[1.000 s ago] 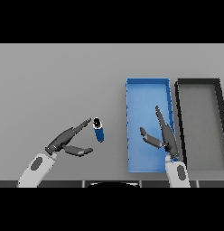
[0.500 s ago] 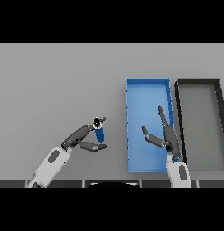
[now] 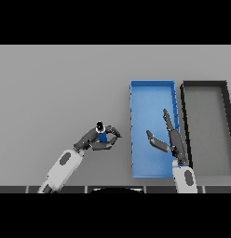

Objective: Pick up the blue pipe and place it into the blue bin.

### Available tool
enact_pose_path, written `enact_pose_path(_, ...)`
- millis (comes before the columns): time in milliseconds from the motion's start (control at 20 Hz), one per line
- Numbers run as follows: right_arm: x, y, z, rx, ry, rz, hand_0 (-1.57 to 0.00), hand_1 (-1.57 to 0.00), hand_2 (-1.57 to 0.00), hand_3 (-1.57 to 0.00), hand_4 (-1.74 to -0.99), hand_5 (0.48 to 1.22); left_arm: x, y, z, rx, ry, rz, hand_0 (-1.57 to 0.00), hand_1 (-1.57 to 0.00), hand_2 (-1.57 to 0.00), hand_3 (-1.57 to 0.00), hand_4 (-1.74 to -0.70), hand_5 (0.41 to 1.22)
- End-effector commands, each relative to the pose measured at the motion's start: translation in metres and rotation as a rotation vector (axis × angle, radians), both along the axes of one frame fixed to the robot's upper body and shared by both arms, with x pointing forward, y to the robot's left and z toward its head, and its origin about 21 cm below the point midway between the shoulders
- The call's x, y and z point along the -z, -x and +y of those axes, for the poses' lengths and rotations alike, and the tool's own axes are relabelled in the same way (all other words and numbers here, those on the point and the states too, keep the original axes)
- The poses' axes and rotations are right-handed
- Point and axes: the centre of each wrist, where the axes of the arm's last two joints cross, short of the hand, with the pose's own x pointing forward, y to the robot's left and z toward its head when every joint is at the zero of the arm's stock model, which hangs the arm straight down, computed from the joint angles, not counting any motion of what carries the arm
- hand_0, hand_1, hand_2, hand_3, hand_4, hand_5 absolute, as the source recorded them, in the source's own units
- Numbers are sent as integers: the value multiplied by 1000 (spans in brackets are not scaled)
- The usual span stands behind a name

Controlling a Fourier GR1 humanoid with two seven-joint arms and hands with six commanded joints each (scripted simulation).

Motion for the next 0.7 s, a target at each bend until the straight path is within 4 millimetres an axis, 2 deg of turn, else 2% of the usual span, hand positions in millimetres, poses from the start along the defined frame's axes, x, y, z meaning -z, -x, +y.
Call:
enact_pose_path(0,1,0,-2,-2,-5,7,1,1,1,1,-1198,604,0,1,-2,7,-1,-13,-717,-856,-901,-877,-1477,929)
enact_pose_path(100,1,1,1,-7,-11,2,1,1,1,1,-1196,604,1,3,-4,43,3,-34,-1025,-1113,-1142,-1102,-1567,1034)
enact_pose_path(250,-1,1,-1,-3,-2,-2,1,1,1,1,-1191,602,5,6,-9,44,21,-84,-1291,-1337,-1351,-1272,-1647,1125)
enact_pose_path(350,0,3,0,-13,-10,2,1,1,1,1,-1192,602,3,6,-9,31,31,-92,-1392,-1421,-1430,-1351,-1680,1160)
enact_pose_path(650,0,2,-3,-3,8,-2,1,1,1,1,-1180,604,-37,4,-26,32,141,-188,-1524,-1532,-1534,-1454,-1725,1205)
